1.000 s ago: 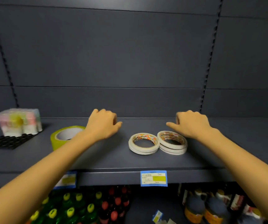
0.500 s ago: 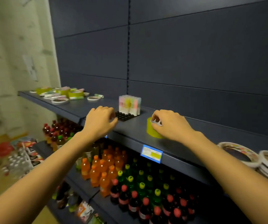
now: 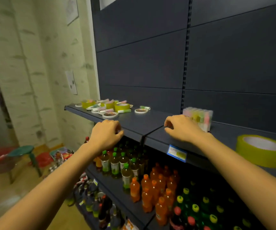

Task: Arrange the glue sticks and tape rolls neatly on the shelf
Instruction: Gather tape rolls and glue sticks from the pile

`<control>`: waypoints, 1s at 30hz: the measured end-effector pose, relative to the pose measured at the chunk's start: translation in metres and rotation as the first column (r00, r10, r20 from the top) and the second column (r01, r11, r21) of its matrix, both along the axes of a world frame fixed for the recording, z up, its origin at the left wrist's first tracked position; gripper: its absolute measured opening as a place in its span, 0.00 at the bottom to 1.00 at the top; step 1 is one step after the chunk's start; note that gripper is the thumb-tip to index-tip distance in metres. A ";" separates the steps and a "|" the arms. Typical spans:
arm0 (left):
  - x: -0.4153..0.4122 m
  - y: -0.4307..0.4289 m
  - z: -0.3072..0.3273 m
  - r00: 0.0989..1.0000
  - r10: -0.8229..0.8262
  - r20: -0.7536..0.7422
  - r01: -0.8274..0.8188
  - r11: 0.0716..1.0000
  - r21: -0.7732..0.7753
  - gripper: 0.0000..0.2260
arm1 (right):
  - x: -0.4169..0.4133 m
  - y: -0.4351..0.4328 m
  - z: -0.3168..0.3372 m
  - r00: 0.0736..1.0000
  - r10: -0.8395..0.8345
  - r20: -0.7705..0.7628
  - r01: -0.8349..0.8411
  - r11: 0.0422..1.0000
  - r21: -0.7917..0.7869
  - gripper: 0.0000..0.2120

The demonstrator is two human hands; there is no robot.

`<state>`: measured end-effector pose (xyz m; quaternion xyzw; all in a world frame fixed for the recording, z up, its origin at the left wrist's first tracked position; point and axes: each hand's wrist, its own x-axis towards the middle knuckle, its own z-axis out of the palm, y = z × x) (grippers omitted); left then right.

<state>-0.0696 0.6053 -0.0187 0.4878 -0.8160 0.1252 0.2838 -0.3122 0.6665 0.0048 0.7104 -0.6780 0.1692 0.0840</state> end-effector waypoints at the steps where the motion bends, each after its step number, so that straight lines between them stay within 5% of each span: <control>1: 0.010 -0.012 0.000 1.000 -0.003 0.004 0.003 1.000 0.004 0.10 | 0.010 -0.013 0.000 1.000 -0.014 0.007 0.014 1.000 0.005 0.09; 21: 0.051 -0.240 -0.005 0.993 -0.104 -0.057 0.109 0.990 0.091 0.12 | 0.056 -0.238 -0.004 0.973 -0.227 -0.036 0.230 0.967 0.106 0.10; 30: -0.018 -0.355 0.004 0.949 -0.177 0.262 0.138 0.977 0.160 0.13 | 0.022 -0.348 0.000 0.959 -0.284 -0.018 0.284 0.947 0.147 0.09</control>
